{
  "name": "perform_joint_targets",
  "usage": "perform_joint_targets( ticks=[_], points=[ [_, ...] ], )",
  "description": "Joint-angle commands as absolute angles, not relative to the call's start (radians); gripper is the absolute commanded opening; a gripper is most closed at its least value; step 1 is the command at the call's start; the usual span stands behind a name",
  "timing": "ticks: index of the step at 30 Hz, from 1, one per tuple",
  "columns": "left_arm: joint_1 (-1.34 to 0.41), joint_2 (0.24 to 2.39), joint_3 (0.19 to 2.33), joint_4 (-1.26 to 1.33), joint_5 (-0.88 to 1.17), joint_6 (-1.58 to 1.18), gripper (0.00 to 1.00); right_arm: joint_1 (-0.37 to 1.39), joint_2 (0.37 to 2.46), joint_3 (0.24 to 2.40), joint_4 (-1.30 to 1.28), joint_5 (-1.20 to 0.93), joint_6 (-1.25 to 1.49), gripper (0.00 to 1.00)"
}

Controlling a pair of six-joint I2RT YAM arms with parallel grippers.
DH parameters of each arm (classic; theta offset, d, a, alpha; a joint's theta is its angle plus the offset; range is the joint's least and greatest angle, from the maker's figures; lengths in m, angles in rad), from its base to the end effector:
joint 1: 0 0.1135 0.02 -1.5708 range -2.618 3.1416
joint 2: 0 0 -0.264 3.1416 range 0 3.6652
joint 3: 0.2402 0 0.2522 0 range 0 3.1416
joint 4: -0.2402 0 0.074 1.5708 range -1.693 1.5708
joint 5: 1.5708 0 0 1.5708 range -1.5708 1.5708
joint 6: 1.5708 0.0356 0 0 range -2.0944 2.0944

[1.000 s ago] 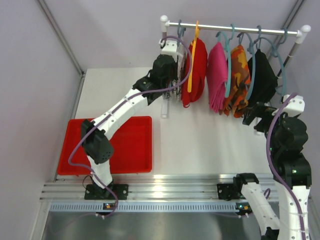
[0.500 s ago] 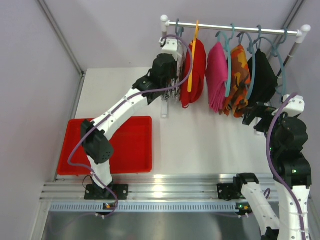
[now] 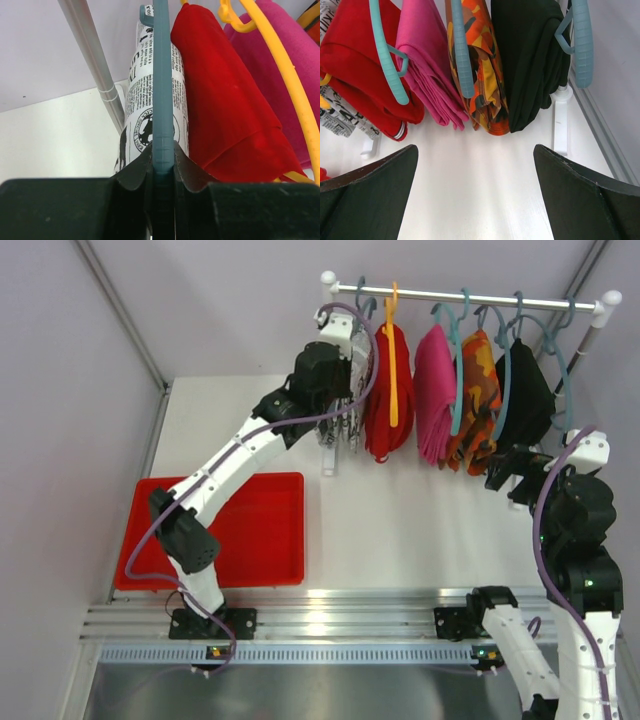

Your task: Remove the trousers from the hanger

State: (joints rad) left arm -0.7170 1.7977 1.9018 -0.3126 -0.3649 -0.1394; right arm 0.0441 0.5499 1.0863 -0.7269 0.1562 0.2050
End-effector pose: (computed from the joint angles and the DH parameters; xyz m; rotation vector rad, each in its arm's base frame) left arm 0.3262 -0.2675 0.4337 0.2483 1.7574 -0.2962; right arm 0.0822 -0.0019 0.4076 0.2541 1.7407 0.0437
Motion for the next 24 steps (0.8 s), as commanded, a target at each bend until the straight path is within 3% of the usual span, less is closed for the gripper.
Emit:
perform_joint_targets(
  ticks=[1,13,24],
  points=[
    [-0.719,1.654,1.994,-0.129,-0.353,-0.121,0.0,0.052,0.538,1.103,-0.723,0.153,0.212,1.0],
    [-0.719,1.522,1.97,-0.236,-0.324,-0.153,0.0,0.052,0.534,1.118,-0.693,0.054,0.224,1.0],
    [-0.719,1.217,1.689,-0.35,-0.239,-0.225,0.0,0.052,0.606,1.196,-0.6,-0.263,0.178,1.0]
  ],
)
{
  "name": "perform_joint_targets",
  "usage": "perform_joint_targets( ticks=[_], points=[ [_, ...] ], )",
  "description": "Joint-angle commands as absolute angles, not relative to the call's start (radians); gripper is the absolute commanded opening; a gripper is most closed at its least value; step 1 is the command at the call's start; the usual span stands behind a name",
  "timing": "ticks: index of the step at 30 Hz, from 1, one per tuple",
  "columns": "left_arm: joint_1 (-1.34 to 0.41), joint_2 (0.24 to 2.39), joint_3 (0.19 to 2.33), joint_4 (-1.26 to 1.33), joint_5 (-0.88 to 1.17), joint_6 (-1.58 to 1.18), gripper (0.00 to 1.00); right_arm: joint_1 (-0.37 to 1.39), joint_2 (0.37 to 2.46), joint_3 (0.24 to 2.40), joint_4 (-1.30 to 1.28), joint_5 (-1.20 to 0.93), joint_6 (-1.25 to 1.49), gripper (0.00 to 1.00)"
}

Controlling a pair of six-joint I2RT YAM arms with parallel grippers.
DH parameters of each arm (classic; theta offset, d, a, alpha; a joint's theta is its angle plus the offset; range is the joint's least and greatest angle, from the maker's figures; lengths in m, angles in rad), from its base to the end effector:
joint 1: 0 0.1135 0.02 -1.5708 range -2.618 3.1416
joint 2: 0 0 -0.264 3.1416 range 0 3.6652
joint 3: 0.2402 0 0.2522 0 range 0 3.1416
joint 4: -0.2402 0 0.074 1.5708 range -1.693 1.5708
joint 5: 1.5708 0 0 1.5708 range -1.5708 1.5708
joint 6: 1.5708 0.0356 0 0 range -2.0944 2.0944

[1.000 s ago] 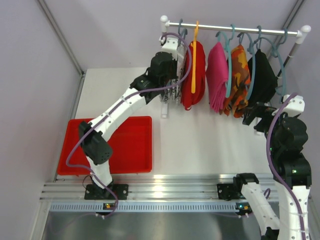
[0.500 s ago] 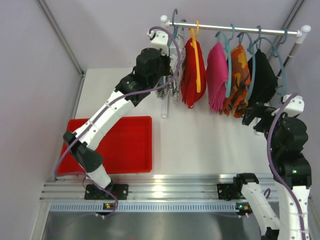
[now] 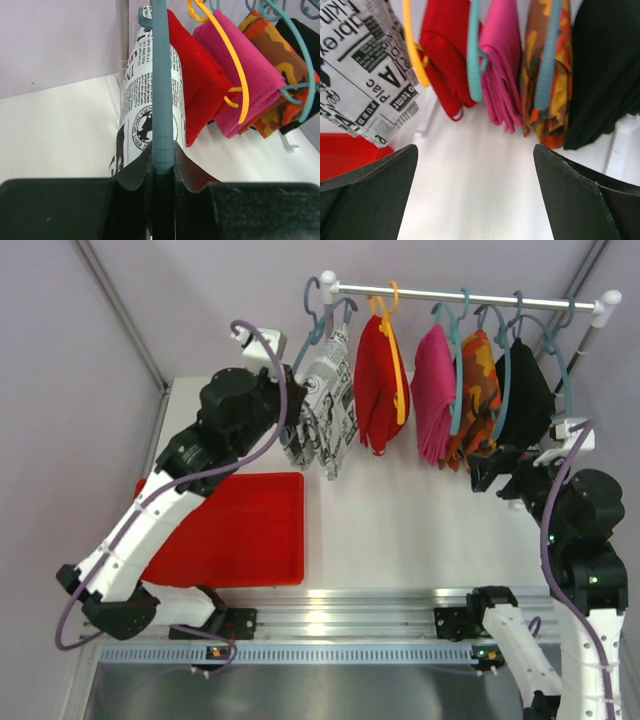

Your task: Remove the trousers from the hanger

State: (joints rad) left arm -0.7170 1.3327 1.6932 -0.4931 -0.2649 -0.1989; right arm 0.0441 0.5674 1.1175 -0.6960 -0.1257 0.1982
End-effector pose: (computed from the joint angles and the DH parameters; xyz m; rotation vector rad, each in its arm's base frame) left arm 0.2121 -0.1725 0.4983 0.2450 1.7023 -0.4571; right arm 0.0827 0.0081 0.4187 0.0392 1.7235 0.2872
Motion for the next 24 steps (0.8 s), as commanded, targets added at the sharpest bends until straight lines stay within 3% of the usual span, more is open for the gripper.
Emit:
perform_joint_targets(
  ticks=[1,8,15,19,24],
  points=[
    [-0.719,1.197,1.674,-0.373,-0.235,-0.23,0.0,0.052,0.617,1.21,-0.592,-0.284,0.186,1.0],
    [-0.719,1.017,1.546,-0.48,-0.282,-0.282,0.0,0.052,0.698,1.234,-0.413,-0.535,0.324,1.0],
    [-0.719,0.937,1.549,-0.61,-0.403,-0.356,0.0,0.071,0.741,1.181,-0.206,-0.617,0.324,1.0],
    [-0.719,0.93,1.58,-0.678,-0.448,-0.374,0.0,0.175,0.808,1.247,-0.196,-0.534,0.246,1.0],
    [-0.719,0.896,1.56,-0.701,-0.531,-0.41,0.0,0.529,0.969,1.353,-0.259,-0.177,0.058,1.0]
  ],
)
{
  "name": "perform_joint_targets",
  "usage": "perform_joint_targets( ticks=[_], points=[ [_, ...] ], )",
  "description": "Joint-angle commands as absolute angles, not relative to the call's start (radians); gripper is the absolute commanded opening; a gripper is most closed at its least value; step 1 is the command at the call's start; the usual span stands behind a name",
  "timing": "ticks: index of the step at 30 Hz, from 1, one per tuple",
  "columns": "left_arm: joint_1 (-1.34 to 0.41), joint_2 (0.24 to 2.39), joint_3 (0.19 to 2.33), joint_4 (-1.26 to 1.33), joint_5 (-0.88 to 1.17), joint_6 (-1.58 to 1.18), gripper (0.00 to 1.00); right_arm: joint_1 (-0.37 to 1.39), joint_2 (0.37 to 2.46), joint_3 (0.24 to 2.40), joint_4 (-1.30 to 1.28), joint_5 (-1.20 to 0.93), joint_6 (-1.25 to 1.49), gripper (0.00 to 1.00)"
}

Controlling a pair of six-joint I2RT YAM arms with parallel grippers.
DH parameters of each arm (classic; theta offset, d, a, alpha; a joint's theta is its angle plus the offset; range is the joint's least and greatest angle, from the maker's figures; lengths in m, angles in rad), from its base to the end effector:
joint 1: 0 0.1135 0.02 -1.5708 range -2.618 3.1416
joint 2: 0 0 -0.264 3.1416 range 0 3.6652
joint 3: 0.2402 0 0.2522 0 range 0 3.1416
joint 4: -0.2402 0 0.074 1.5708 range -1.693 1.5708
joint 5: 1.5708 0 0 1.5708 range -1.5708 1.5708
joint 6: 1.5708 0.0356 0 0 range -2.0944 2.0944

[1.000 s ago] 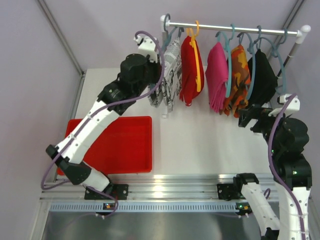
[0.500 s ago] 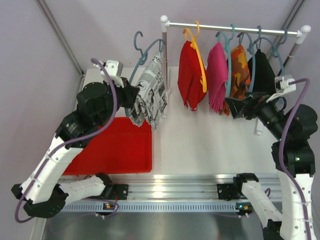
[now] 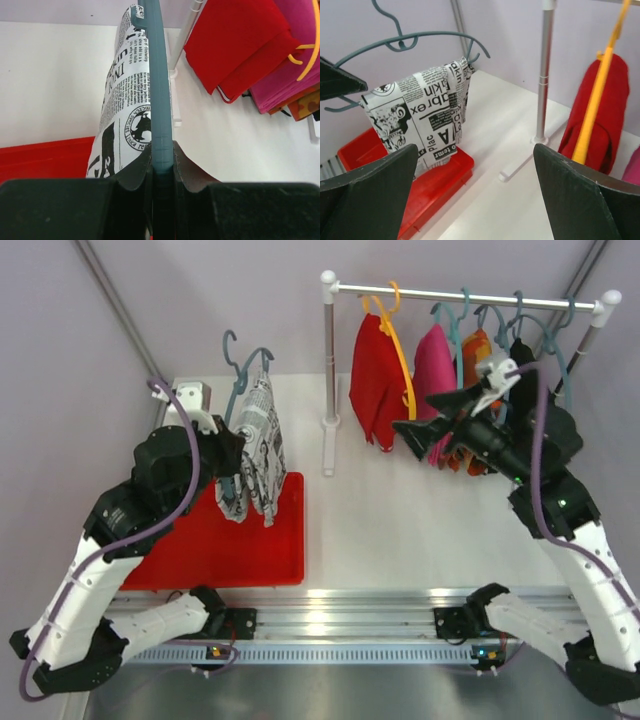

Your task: Remove the trousers from the hanger

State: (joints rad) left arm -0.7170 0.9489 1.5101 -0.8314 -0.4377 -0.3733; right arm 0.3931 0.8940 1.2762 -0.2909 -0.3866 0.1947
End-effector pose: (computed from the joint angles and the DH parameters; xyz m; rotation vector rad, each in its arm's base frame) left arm 0.1185 -0.0833 0.4809 0.0078 1.8305 -0.3687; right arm 0.1483 0.0760 0.4761 -0.4684 1.4599 0.7567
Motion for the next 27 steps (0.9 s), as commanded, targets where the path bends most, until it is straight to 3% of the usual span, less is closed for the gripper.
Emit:
perform_joint_targets(
  ticks=[1,17,27],
  points=[
    [-0.719,0.894,1.559,-0.71,-0.538,-0.413,0.0,0.561,0.994,1.368,-0.252,-0.149,0.055,1.0],
    [-0.719,0.928,1.626,-0.808,-0.65,-0.589,0.0,1.052,1.466,1.563,0.063,0.218,-0.132,1.0],
    [-0.719,0.962,1.698,-0.841,-0.661,-0.595,0.0,1.163,1.536,1.516,0.273,0.14,-0.296,1.0]
  ],
)
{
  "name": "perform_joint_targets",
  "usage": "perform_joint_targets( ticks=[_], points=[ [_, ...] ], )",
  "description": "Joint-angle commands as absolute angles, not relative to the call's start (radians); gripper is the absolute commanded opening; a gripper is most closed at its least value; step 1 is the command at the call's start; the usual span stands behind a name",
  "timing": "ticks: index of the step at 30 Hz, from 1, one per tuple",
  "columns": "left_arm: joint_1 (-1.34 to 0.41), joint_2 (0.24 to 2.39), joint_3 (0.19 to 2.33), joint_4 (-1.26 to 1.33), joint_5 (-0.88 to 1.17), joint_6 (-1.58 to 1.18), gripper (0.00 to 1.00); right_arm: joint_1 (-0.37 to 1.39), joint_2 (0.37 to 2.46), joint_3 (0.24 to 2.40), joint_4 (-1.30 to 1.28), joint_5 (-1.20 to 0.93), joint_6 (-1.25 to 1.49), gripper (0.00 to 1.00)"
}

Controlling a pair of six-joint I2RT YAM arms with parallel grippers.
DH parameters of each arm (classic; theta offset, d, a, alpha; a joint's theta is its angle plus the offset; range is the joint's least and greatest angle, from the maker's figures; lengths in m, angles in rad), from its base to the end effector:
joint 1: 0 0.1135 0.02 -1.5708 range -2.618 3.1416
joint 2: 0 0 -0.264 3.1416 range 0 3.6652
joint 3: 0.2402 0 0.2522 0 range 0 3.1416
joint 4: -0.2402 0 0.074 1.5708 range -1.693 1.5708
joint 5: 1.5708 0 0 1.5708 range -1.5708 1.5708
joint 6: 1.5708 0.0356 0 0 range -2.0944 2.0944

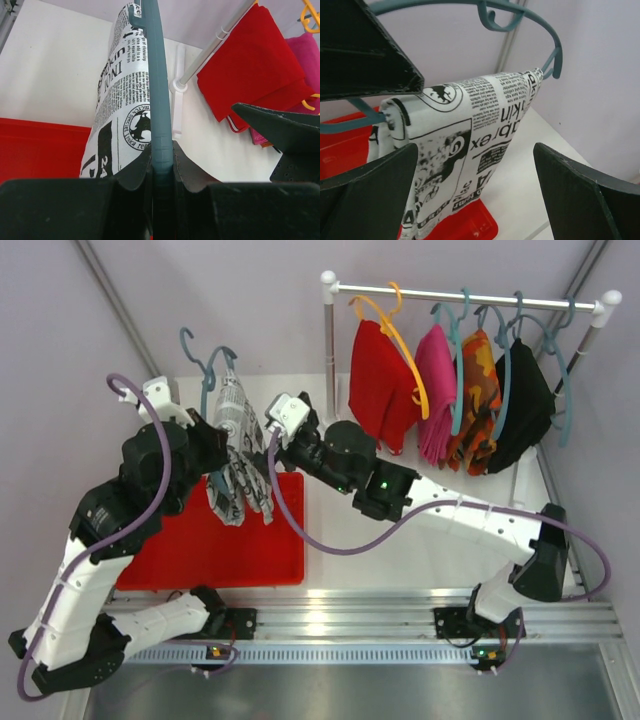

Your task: Remove the trousers from the hanger

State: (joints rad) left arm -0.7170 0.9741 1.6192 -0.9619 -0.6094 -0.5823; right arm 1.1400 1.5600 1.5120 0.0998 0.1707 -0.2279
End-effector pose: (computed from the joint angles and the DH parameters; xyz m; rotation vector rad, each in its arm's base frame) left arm 0.1109 -0.0697 0.4950 -0.2875 1.8197 -0.3374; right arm 0.1615 0.3370 0.4313 -0.8675 1.2842 0.5974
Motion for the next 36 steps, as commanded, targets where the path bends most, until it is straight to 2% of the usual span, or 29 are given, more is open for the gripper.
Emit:
perform_joint_targets(
  ticks=[1,6,28,29,33,36],
  points=[
    [-0.719,0.963,1.7,-0.842,-0.663,-0.592,0.0,1.164,1.522,1.491,0.281,0.12,-0.298,1.0],
    [-0.719,0.965,1.709,-0.85,-0.672,-0.595,0.0,1.169,1.517,1.483,0.249,0.029,-0.298,1.0],
    [-0.721,0.96,1.703,-0.851,-0.666,-0.638,0.0,1.215,1.684,1.598,0.267,0.109,-0.362,1.0],
    [-0.719,0.962,1.704,-0.854,-0.664,-0.64,0.0,1.216,1.69,1.608,0.267,0.133,-0.367,0.99],
    [-0.719,0.954,1.689,-0.867,-0.675,-0.646,0.0,1.224,1.713,1.644,0.258,0.186,-0.435,0.83],
    [-0.719,0.948,1.693,-0.871,-0.687,-0.646,0.0,1.227,1.718,1.654,0.229,0.195,-0.494,0.76]
  ],
)
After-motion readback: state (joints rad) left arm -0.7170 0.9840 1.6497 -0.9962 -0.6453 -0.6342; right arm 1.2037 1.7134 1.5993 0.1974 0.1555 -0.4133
